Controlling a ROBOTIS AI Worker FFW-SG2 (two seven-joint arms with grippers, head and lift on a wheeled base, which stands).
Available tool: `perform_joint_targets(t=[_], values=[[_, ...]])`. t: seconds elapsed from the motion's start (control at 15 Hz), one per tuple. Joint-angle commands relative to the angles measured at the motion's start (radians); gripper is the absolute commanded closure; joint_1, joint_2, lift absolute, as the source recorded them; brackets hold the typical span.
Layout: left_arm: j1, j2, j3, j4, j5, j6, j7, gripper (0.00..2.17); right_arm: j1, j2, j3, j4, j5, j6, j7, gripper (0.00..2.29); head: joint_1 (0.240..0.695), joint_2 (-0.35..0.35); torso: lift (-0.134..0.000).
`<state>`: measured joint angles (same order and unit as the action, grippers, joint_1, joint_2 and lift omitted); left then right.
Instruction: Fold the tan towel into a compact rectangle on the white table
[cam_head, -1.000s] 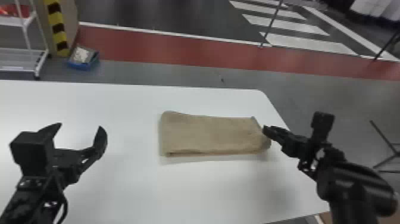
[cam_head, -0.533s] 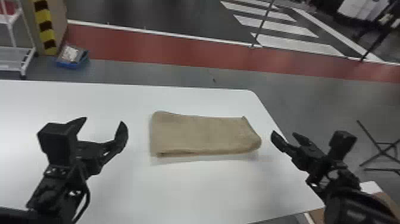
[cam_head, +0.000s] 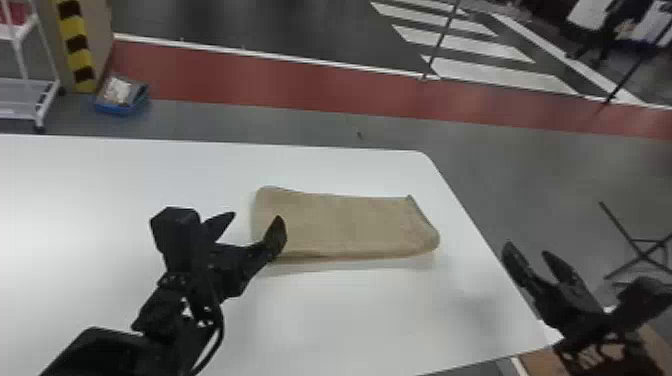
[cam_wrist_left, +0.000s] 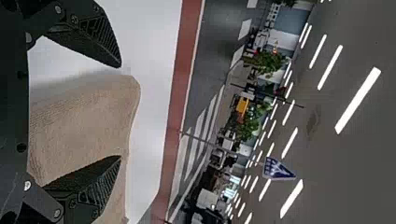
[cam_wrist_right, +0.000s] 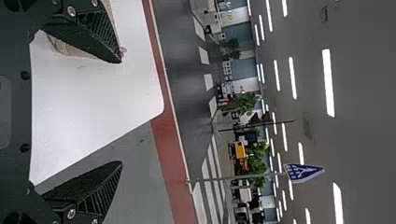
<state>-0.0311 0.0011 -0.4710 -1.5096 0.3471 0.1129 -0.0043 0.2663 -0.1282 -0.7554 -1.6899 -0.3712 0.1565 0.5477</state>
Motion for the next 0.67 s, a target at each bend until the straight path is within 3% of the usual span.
perform_joint_targets(t=[0.0,0.47,0.6], values=[[-0.026,-0.004,-0.041,0.055,0.003,0.000,0.007,0.22,0.010,0.015,0.005,0.006,-0.003,-0.031,0.003,0.13,0.695,-0.350,-0.125],[-0.030,-0.004,-0.054,0.111,-0.062,0.003,0.003,0.28,0.016,0.018,0.039,0.006,-0.005,-0.050,0.005,0.13,0.695,-0.350,-0.125],[-0.030,-0.004,-0.048,0.109,-0.049,0.006,0.000,0.28,0.016,0.018,0.042,0.006,0.000,-0.050,0.005,0.13,0.695,-0.350,-0.125]])
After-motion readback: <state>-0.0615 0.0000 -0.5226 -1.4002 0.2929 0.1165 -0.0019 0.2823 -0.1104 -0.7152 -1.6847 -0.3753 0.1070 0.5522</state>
